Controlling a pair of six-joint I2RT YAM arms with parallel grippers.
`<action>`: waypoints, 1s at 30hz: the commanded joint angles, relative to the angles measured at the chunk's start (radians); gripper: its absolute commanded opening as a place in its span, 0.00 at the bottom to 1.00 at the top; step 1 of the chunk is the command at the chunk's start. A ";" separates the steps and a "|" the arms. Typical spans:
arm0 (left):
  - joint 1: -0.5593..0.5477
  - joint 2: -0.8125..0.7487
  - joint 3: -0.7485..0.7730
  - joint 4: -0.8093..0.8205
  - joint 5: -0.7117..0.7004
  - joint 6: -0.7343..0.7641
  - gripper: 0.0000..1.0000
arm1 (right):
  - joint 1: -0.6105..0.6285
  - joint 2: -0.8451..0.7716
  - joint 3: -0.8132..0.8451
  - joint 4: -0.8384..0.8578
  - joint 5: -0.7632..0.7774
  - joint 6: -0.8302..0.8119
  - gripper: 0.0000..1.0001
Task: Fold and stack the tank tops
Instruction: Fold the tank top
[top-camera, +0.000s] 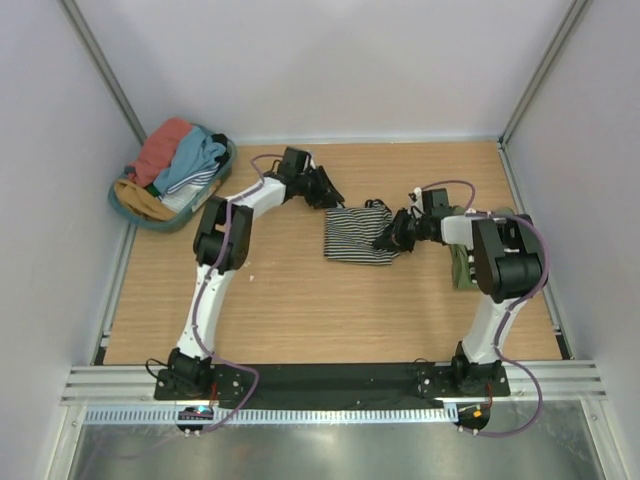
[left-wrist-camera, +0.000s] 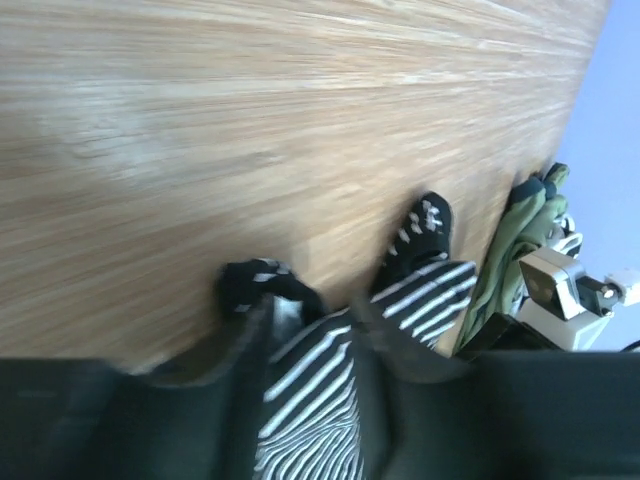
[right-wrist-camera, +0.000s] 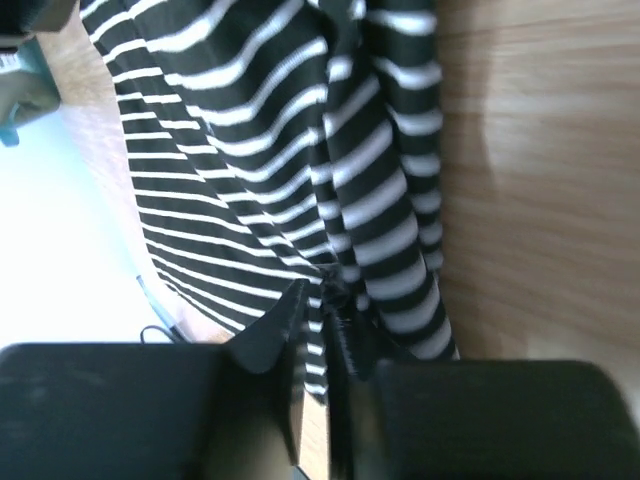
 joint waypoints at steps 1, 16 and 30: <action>0.001 -0.077 0.003 -0.046 -0.060 0.089 0.43 | -0.008 -0.105 -0.017 -0.059 0.087 -0.045 0.22; -0.147 -0.550 -0.471 0.012 -0.212 0.135 0.53 | -0.003 -0.028 0.239 -0.132 0.090 -0.060 0.11; -0.178 -0.452 -0.664 0.126 -0.227 0.069 0.41 | -0.034 0.242 0.503 -0.167 0.157 -0.016 0.09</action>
